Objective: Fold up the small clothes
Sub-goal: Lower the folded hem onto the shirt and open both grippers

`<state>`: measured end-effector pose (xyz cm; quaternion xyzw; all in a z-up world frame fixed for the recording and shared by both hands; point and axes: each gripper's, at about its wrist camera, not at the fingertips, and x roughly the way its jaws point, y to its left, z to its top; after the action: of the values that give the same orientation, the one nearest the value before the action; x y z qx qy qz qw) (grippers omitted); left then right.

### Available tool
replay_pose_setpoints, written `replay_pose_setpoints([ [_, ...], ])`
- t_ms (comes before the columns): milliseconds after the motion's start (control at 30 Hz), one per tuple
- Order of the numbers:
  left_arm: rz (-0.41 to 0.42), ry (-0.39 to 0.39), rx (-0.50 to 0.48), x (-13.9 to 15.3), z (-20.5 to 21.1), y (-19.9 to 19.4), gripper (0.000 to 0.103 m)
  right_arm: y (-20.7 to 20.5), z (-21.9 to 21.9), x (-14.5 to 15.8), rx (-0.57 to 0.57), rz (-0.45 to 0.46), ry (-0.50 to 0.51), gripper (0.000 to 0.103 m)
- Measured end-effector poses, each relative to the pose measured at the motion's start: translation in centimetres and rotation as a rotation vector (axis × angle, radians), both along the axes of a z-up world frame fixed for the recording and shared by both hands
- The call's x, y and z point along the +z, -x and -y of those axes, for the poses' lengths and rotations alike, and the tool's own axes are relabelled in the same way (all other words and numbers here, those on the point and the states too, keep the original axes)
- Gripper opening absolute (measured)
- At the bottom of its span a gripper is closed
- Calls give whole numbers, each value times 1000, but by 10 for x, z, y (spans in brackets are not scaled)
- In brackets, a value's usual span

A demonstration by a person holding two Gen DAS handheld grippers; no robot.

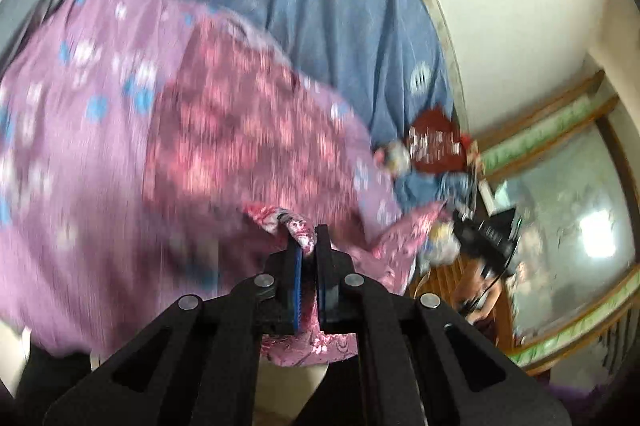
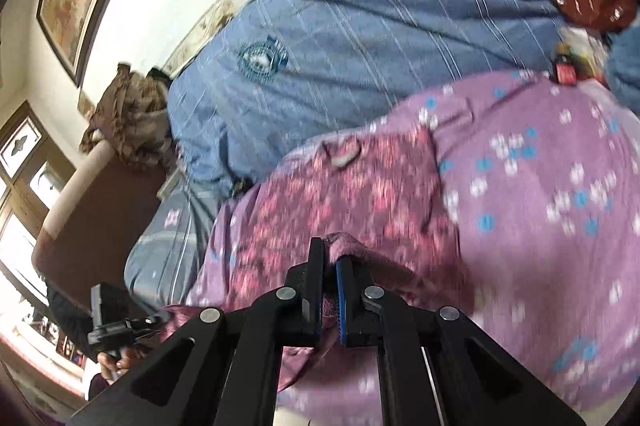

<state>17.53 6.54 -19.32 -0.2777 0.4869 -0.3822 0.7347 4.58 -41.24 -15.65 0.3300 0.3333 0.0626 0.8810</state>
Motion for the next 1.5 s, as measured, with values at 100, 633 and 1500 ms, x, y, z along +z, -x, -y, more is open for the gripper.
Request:
replay_pose_setpoints([
  [100,-4,-9,74,1,11,-60,3,-53,22,-4,-64,4,-14,5],
  [633,41,132,524,-83,33,-217,55,-182,75,-138,-354,-173,7,37],
  [1500,-67,-287,551,-103,75,-151,70,-367,-123,-102,-72,-128,159,31],
])
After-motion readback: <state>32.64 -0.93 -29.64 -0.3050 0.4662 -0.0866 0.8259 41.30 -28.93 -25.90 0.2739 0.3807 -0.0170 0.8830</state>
